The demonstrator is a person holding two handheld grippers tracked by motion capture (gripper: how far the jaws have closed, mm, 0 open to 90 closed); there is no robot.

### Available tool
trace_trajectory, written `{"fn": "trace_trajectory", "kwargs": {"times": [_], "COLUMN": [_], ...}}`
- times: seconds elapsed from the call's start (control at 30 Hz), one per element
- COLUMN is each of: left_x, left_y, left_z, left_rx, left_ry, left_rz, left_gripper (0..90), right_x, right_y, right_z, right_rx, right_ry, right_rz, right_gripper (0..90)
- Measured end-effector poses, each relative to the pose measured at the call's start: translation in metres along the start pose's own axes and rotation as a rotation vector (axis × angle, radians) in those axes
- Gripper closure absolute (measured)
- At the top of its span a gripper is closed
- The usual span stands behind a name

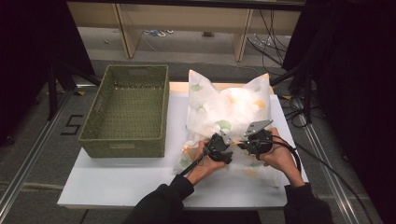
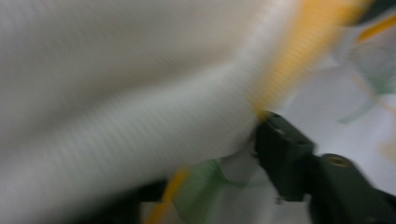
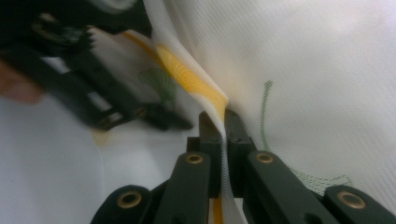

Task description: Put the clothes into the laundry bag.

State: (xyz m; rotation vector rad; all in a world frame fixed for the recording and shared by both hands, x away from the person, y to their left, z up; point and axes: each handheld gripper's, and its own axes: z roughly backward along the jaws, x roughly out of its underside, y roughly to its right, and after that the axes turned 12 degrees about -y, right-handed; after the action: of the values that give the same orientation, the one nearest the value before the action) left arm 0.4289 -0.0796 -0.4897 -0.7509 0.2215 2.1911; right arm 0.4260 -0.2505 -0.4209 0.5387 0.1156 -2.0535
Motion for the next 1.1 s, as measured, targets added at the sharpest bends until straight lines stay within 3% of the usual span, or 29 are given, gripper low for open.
{"fn": "trace_trajectory", "kwargs": {"times": [0.1, 0.2, 0.3, 0.33, 0.4, 0.47, 0.53, 0.57, 0.6, 0.63, 0.67, 0.7, 0.73, 0.8, 0.83, 0.87, 0.9, 1.0, 1.1], "left_x": [-0.002, -0.009, -0.017, -0.021, -0.028, -0.037, -0.045, -0.047, -0.047, -0.045, -0.042, -0.039, -0.035, -0.026, -0.022, -0.017, -0.012, 0.006, 0.025], "left_y": [-0.002, -0.005, -0.009, -0.011, -0.01, -0.014, -0.016, -0.018, -0.016, -0.016, -0.016, -0.016, -0.013, -0.011, -0.008, -0.007, -0.003, 0.0, -0.003], "left_z": [0.002, 0.002, 0.001, 0.002, 0.001, 0.002, -0.007, -0.01, -0.015, -0.016, -0.015, -0.013, -0.013, -0.005, -0.002, 0.004, 0.011, 0.035, 0.068], "left_rx": [-0.02, -0.032, -0.048, -0.068, -0.089, -0.135, -0.143, -0.148, -0.136, -0.138, -0.142, -0.136, -0.116, -0.082, -0.078, -0.081, -0.055, -0.045, -0.093], "left_ry": [0.036, 0.056, 0.076, 0.08, 0.111, 0.12, 0.175, 0.152, 0.167, 0.151, 0.136, 0.098, 0.101, 0.071, 0.082, 0.072, 0.062, 0.053, 0.045], "left_rz": [-0.022, 0.008, 0.04, 0.033, 0.056, 0.034, 0.092, 0.08, 0.117, 0.104, 0.082, 0.044, 0.066, 0.049, 0.055, 0.032, 0.041, 0.017, -0.05], "left_gripper": [70.0, 83.0, 84.8, 85.0, 85.2, 85.3, 85.2, 85.1, 84.5, 83.7, 81.9, 79.3, 75.2, 65.0, 61.1, 56.8, 53.3, 41.3, 36.8], "right_x": [0.001, 0.001, 0.0, 0.0, 0.0, 0.0, 0.0, 0.0, 0.001, 0.001, 0.003, 0.003, 0.003, 0.002, 0.001, 0.0, 0.0, 0.0, 0.002], "right_y": [0.0, 0.0, -0.002, -0.001, 0.0, 0.002, 0.005, 0.007, 0.008, 0.009, 0.01, 0.009, 0.008, 0.006, 0.005, 0.003, 0.003, 0.002, 0.004], "right_z": [0.0, -0.001, 0.0, 0.001, 0.004, 0.006, 0.006, 0.004, 0.003, 0.002, -0.001, -0.002, -0.004, -0.008, -0.011, -0.013, -0.015, -0.014, -0.014], "right_rx": [0.0, -0.004, -0.021, -0.015, -0.014, -0.012, -0.018, -0.006, -0.003, -0.014, -0.011, -0.026, -0.035, -0.035, -0.031, -0.041, -0.033, -0.037, -0.033], "right_ry": [-0.004, -0.008, -0.006, -0.001, 0.004, 0.028, 0.045, 0.052, 0.039, 0.032, 0.037, 0.022, 0.016, -0.005, -0.002, -0.012, -0.006, -0.011, -0.012], "right_rz": [-0.013, -0.018, -0.025, -0.002, -0.017, -0.015, -0.02, -0.01, -0.022, -0.038, -0.02, -0.048, -0.043, -0.037, -0.033, -0.035, -0.031, -0.036, -0.042], "right_gripper": [89.6, 89.7, 89.7, 89.7, 89.7, 89.7, 89.8, 89.7, 89.7, 89.8, 89.7, 89.7, 89.7, 89.7, 89.7, 89.6, 89.6, 89.6, 89.6]}}
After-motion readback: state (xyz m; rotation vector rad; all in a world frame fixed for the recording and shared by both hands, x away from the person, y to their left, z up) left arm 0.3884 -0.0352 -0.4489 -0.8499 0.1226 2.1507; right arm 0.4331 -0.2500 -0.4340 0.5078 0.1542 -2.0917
